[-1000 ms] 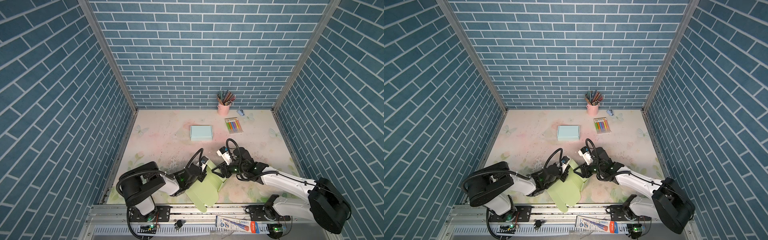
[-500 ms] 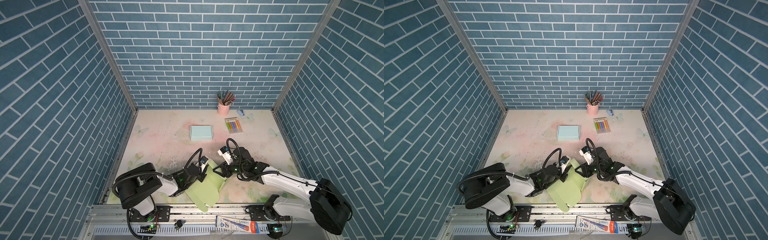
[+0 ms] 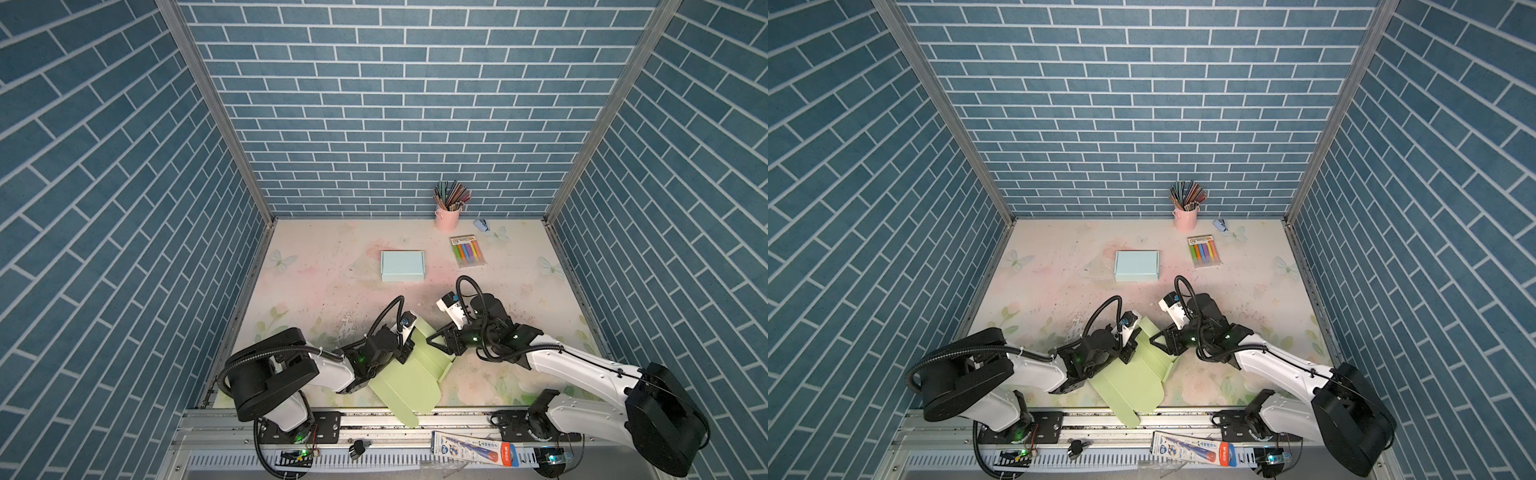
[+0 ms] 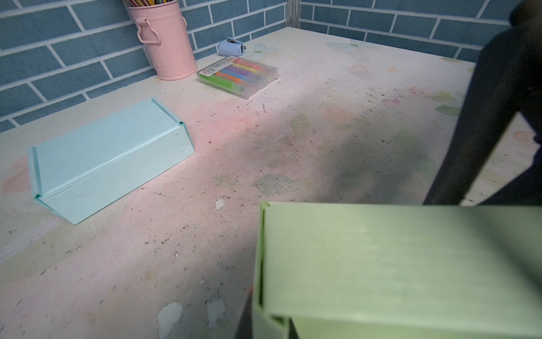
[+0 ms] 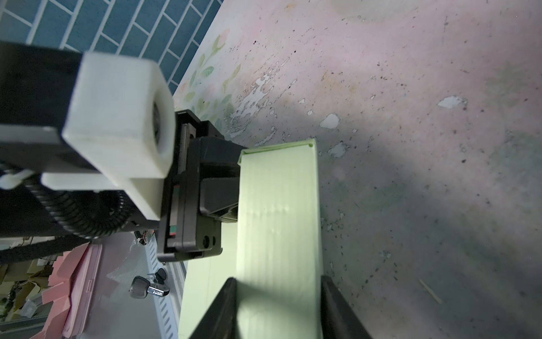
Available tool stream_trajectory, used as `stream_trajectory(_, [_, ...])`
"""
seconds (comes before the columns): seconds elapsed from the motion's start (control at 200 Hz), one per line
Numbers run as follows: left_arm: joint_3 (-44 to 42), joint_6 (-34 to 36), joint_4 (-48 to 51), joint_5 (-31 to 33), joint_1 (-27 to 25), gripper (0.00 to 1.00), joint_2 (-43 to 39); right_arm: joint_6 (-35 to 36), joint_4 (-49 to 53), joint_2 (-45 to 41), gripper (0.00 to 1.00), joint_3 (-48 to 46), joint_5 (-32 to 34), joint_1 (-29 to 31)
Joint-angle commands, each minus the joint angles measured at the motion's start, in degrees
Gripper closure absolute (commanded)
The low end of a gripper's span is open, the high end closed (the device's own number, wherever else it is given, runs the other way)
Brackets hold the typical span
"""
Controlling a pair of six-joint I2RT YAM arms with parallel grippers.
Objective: Fold the paper box
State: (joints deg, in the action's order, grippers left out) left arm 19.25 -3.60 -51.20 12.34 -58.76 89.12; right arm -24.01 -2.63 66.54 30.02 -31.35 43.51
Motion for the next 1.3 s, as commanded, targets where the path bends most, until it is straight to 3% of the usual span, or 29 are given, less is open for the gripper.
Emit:
stream_trajectory(0.0, [1.3,0.5,-0.1,-1.0,-0.5,0.97,0.9,-0.4,-5.0,-0.1,0.56,-0.2,-5.0,0.8])
stream_trajectory(0.18, [1.4,0.2,0.0,-0.7,-0.4,0.98,1.5,-1.6,-8.1,-1.4,0.56,-1.2,-7.3,1.4])
stream_trajectory(0.605, [-0.1,-0.5,-0.2,-2.0,-0.5,0.78,0.9,-0.7,-4.2,0.1,0.57,-0.8,-0.8,1.4])
stream_trajectory(0.965, [-1.2,-0.2,2.9,-2.8,-1.0,0.76,-3.2,-0.4,-3.5,0.8,0.6,-0.6,0.3,1.2])
stream_trajectory(1.1, [-1.0,0.3,4.8,-4.3,-0.9,0.64,-4.3,-0.3,-3.7,0.8,0.61,-0.7,0.2,1.2])
stream_trajectory(1.295, [-0.4,1.6,7.9,-4.3,-0.9,0.62,-6.3,0.2,-3.2,0.5,0.62,-0.6,0.2,1.2])
